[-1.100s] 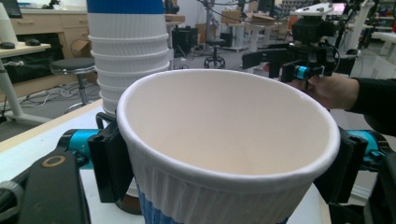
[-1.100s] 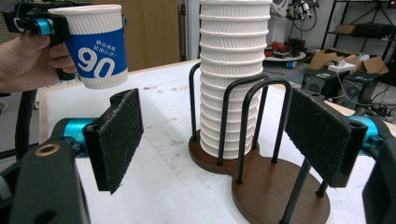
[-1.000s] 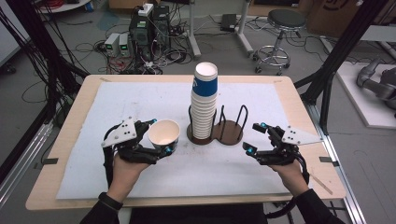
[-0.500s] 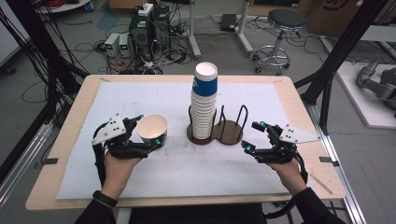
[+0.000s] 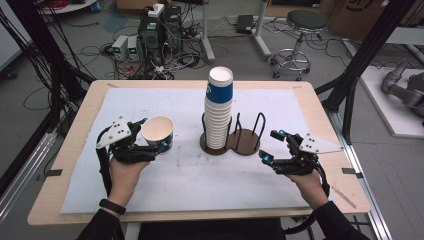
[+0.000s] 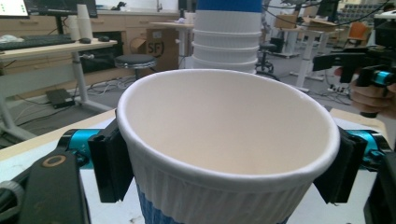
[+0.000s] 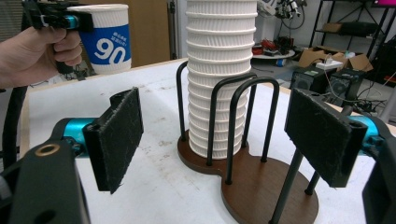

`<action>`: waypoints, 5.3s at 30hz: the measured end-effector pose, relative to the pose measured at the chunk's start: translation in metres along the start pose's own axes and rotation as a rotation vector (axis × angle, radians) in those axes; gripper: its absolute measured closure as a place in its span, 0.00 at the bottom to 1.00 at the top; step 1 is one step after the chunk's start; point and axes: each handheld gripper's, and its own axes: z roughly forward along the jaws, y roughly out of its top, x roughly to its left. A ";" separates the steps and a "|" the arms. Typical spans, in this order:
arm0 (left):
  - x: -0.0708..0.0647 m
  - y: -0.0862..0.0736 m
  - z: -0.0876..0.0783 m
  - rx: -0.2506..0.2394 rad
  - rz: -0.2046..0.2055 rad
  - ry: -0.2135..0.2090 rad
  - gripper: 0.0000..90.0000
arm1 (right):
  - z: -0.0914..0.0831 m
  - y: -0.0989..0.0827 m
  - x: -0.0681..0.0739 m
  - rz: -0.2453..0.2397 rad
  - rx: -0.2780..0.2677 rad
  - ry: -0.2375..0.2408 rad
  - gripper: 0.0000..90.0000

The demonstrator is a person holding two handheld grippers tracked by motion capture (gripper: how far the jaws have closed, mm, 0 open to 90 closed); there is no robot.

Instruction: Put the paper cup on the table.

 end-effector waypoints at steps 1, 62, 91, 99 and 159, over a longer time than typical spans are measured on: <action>0.002 0.000 0.000 0.000 -0.006 0.005 0.24 | 0.000 0.000 0.000 -0.003 -0.001 -0.002 0.22; 0.103 -0.057 0.021 0.037 -0.090 0.317 0.24 | -0.006 -0.007 0.001 0.011 0.008 -0.042 0.22; 0.111 -0.076 0.025 0.144 -0.115 0.327 0.21 | -0.011 -0.010 -0.001 0.026 0.013 -0.060 0.22; 0.108 -0.077 0.020 0.156 -0.105 0.340 0.20 | -0.005 -0.009 -0.001 0.020 0.012 -0.049 0.22; 0.046 -0.058 -0.032 0.266 -0.113 0.390 0.07 | 0.006 -0.008 -0.006 0.025 0.011 -0.019 0.22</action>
